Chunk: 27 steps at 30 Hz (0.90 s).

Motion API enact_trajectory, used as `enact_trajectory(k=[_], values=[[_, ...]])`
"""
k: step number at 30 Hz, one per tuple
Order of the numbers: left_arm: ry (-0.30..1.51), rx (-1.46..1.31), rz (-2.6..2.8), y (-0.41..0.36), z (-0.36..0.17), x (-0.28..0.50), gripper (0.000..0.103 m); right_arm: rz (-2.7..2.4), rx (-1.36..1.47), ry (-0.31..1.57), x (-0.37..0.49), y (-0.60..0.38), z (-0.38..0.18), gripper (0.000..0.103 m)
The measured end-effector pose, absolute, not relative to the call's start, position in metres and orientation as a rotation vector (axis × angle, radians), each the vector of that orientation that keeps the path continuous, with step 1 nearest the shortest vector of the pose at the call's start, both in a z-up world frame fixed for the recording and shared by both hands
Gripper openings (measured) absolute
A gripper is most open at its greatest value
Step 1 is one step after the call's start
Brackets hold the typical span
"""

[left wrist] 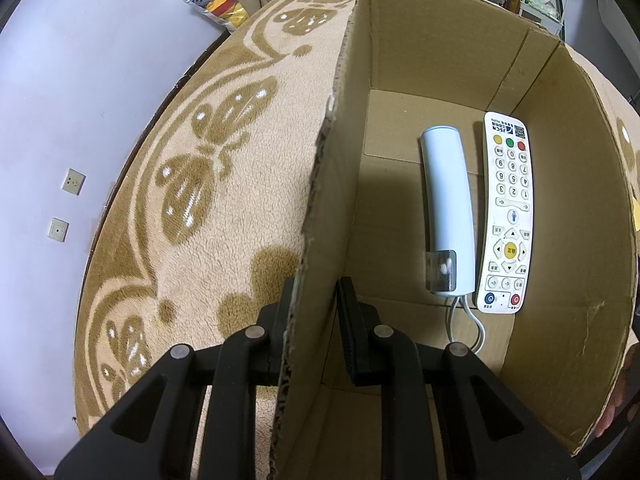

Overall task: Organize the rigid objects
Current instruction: 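Move the right gripper back toward the keys and green tin, then close the right gripper on the black key ring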

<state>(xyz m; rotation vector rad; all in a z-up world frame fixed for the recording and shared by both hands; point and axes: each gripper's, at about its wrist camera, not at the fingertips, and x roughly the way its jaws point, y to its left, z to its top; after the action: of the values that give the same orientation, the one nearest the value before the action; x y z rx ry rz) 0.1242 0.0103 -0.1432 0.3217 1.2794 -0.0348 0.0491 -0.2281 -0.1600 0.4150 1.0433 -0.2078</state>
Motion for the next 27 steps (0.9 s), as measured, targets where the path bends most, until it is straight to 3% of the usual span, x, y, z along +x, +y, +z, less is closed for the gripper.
enact_trajectory(k=[27], values=[[1.279,0.325,-0.034,0.011,-0.144,0.123,0.019,-0.223,0.254,1.134,0.064,-0.193,-0.189,0.086]])
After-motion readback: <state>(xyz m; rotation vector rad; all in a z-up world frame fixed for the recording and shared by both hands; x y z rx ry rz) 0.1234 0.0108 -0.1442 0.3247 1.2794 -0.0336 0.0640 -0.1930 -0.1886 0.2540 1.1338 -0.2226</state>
